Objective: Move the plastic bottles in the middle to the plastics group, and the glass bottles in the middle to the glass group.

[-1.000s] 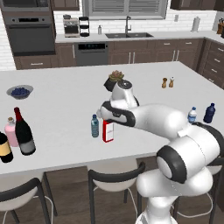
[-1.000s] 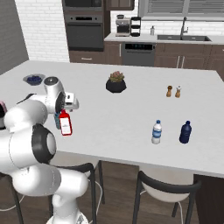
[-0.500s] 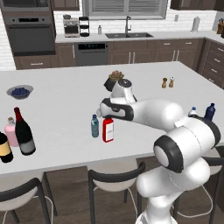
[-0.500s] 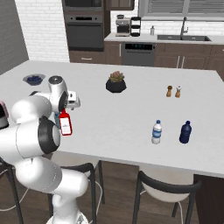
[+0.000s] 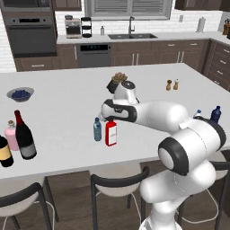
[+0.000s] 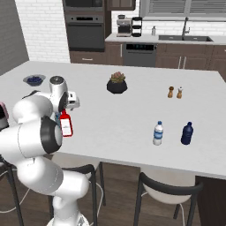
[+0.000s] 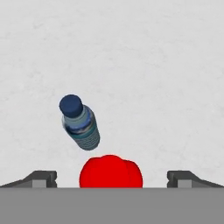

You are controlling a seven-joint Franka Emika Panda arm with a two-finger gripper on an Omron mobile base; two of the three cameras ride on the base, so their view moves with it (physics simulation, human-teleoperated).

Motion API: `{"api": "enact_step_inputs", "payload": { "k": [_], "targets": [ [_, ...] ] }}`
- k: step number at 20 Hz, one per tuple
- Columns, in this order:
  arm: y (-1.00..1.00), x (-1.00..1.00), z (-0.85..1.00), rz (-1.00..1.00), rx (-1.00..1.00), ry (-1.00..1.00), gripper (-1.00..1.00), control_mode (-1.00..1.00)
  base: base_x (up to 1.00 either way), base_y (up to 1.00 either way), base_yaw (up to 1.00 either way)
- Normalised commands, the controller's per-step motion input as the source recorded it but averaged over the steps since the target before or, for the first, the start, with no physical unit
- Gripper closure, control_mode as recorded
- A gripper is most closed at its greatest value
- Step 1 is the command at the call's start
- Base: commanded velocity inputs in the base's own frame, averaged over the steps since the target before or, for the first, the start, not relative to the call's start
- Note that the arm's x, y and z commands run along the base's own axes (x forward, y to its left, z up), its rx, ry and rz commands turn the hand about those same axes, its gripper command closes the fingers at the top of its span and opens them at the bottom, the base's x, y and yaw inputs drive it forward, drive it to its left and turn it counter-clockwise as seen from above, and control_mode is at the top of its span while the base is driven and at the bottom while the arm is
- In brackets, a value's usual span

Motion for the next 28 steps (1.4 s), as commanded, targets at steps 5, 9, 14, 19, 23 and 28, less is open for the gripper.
{"api": "enact_step_inputs", "payload": {
  "k": [5, 9, 14, 19, 23, 28],
  "targets": [
    [0.09, 0.01, -0.09, 0.05, 0.00, 0.00, -1.00, -1.00, 0.00, 0.00, 0.00],
    [0.03, 0.02, -0.14, 0.04, 0.00, 0.00, -1.00, -1.00, 0.00, 0.00, 0.00],
    [0.00, 0.00, -0.01, 0.02, 0.00, 0.00, -1.00, -1.00, 0.00, 0.00, 0.00],
    [0.00, 0.00, -0.02, 0.00, 0.00, 0.00, -1.00, -1.00, 0.00, 0.00, 0.00],
    [0.00, 0.01, -0.09, 0.00, 0.00, 0.00, -1.00, -1.00, 0.00, 0.00, 0.00],
    [0.00, 0.00, -0.08, 0.00, 0.00, 0.00, -1.00, -1.00, 0.00, 0.00, 0.00]
  ]
}}
